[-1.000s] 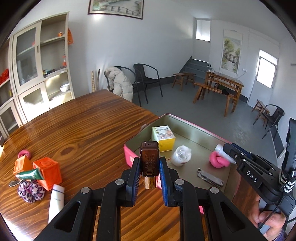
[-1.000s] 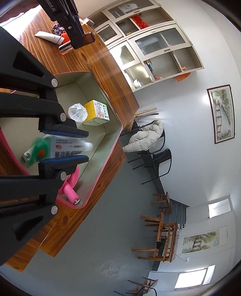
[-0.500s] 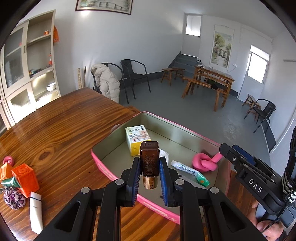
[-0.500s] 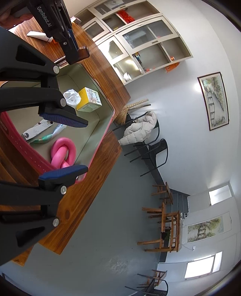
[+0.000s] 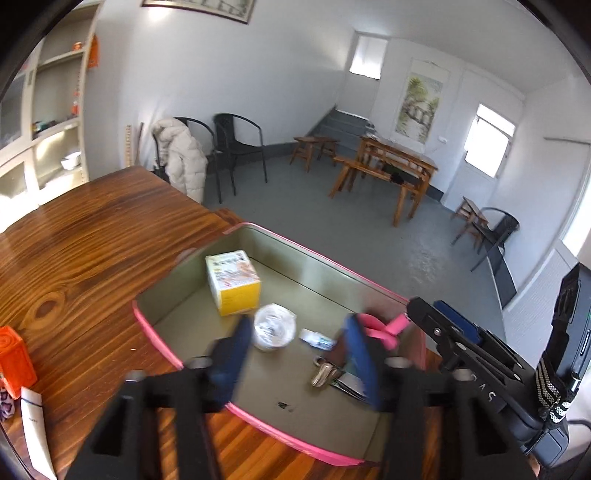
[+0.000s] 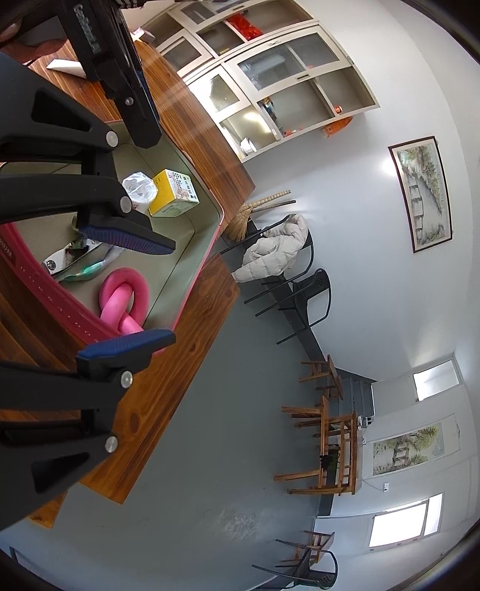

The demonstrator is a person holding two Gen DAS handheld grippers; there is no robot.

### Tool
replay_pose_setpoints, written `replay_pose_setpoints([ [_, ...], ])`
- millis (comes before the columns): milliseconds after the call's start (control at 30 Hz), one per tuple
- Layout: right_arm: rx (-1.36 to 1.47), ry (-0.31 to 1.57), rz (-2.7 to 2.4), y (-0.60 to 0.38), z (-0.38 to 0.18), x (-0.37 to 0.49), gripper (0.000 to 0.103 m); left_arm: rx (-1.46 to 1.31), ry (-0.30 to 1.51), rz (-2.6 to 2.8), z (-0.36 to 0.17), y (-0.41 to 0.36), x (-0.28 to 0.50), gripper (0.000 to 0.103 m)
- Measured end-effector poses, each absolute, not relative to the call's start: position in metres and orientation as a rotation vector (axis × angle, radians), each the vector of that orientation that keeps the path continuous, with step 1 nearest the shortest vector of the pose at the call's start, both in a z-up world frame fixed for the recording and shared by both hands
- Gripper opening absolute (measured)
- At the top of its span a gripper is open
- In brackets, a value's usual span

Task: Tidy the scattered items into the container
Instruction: 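Open the left tool over the pink tin to drop the brown bottle, then move both open tools back over the items on the table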

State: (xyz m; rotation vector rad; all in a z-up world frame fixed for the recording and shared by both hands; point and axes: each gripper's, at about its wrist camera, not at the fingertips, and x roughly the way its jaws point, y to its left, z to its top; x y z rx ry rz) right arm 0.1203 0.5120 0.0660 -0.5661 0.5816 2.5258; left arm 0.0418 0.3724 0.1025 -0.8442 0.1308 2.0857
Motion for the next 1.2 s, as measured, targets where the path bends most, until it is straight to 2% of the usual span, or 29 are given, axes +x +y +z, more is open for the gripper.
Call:
replay_pose_setpoints([
  [267,-0.572,0.556,2.572,0.491,0.071,0.114,0.046,-0.858,0.137,2.193,0.103,0.344,0.032,0.068],
  [400,-0.564,0.522,2.604,0.476,0.077,0.109,0.062,-0.853,0.161,2.243,0.100,0.327,0.032,0.068],
  [567,-0.558,0.450,2.674,0.450,0.087,0.100,0.070,-0.866,0.139,2.310,0.099,0.289,0.023,0.068],
  [733,-0.581,0.397,2.758,0.417,0.092,0.086,0.073,-0.878,0.095,2.402,0.099,0.239,0.018,0.069],
  [767,-0.587,0.388,2.774,0.410,0.093,0.083,0.074,-0.881,0.092,2.425,0.098,0.229,0.016,0.071],
  [800,-0.593,0.379,2.791,0.403,0.093,0.080,0.076,-0.882,0.087,2.451,0.096,0.217,0.016,0.082],
  [833,-0.603,0.370,2.809,0.395,0.094,0.076,0.078,-0.878,0.077,2.482,0.095,0.204,0.016,0.088],
  [1200,-0.930,0.306,2.981,0.309,0.071,0.013,0.080,-1.012,-0.083,2.726,0.070,0.061,0.000,0.089],
])
